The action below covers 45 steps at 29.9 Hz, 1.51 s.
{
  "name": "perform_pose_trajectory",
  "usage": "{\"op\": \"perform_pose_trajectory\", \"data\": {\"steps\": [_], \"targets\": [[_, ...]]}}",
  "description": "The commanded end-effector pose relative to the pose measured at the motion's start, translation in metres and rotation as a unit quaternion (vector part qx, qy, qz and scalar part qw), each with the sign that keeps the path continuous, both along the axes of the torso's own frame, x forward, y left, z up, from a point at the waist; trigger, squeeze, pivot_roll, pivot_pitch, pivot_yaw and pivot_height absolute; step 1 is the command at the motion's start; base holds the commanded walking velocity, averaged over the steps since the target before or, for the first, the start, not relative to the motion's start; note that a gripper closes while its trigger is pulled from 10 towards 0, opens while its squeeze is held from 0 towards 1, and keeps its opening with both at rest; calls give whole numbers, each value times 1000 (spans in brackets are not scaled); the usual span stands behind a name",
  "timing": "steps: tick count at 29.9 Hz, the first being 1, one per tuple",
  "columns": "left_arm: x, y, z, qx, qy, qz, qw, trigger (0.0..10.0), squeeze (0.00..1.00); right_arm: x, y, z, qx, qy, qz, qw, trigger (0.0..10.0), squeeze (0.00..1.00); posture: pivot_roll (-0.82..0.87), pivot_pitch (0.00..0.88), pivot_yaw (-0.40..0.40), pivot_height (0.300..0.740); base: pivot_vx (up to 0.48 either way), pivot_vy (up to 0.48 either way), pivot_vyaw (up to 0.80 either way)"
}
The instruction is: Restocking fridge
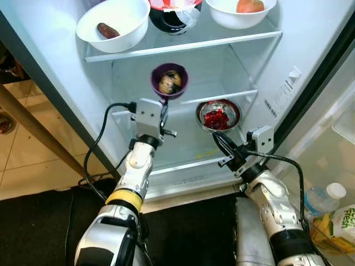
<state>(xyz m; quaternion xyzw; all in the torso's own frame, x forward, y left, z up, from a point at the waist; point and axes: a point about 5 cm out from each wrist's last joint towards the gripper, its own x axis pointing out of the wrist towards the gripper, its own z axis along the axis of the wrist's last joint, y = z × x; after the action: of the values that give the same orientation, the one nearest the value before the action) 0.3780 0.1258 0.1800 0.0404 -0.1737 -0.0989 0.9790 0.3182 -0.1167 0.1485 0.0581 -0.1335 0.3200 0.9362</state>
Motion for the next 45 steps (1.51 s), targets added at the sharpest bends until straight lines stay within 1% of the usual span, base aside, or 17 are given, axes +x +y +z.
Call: {"op": "perform_pose_trajectory", "data": {"steps": [1,7,8,9,12,16,17,19,22,23,25,31,33,34,36,39,45], "targets": [[2,12,-1,-19,12,27,999,10000,0,-5,2,-1,4,8,12,1000,10000,0,-144,307,33,480,0,0,0],[5,5,-2,-35,22,32,999,10000,0,-12,2,6,6,6,21,1000,10000,0,-161,336,33,480,0,0,0],[7,1,-3,-47,30,40,998,10000,0,-17,2,9,6,6,24,1000,10000,0,-173,352,34,480,0,0,0],[9,3,-2,-60,37,56,996,10000,0,-21,1,11,5,8,26,1000,10000,0,-179,361,32,480,0,0,0],[10,4,-2,-62,38,60,996,10000,0,-22,1,12,4,9,27,1000,10000,0,-179,361,32,480,0,0,0],[15,15,2,-70,48,94,992,10000,0,-28,1,16,3,12,31,999,10000,0,-193,383,29,480,0,0,0],[15,15,2,-70,48,94,992,10000,0,-28,1,16,3,12,31,999,10000,0,-193,383,29,480,0,0,0],[18,23,7,-70,49,112,990,10000,0,-31,2,20,3,11,34,999,10000,0,-205,394,27,480,0,0,0],[20,26,10,-71,47,118,989,10000,0,-33,2,22,3,10,35,999,10000,0,-211,400,26,480,0,0,0],[23,31,19,-73,39,130,988,10000,0,-35,2,25,2,11,35,999,10000,0,-214,404,25,480,0,0,0],[25,36,26,-73,32,138,987,10000,0,-37,2,27,2,12,36,999,10000,0,-216,407,25,480,0,0,0],[26,42,34,-72,23,148,986,10000,0,-38,3,30,2,12,38,999,10000,0,-219,412,21,480,0,0,0],[27,46,37,-70,19,155,985,10000,0,-39,4,31,3,11,42,999,10000,0,-221,415,20,480,0,0,0],[27,52,40,-69,17,164,984,10000,0,-42,6,34,5,8,51,999,10000,0,-223,416,19,480,0,0,0],[27,52,40,-69,17,164,984,10000,0,-42,6,34,5,8,51,999,10000,0,-223,416,19,480,0,0,0],[27,65,41,-71,19,183,980,10000,0,-48,14,41,4,1,79,997,10000,0,-238,418,17,480,0,0,0],[27,72,45,-66,16,195,979,10000,0,-52,17,45,3,0,90,996,10000,0,-252,416,13,480,0,0,0]]}}
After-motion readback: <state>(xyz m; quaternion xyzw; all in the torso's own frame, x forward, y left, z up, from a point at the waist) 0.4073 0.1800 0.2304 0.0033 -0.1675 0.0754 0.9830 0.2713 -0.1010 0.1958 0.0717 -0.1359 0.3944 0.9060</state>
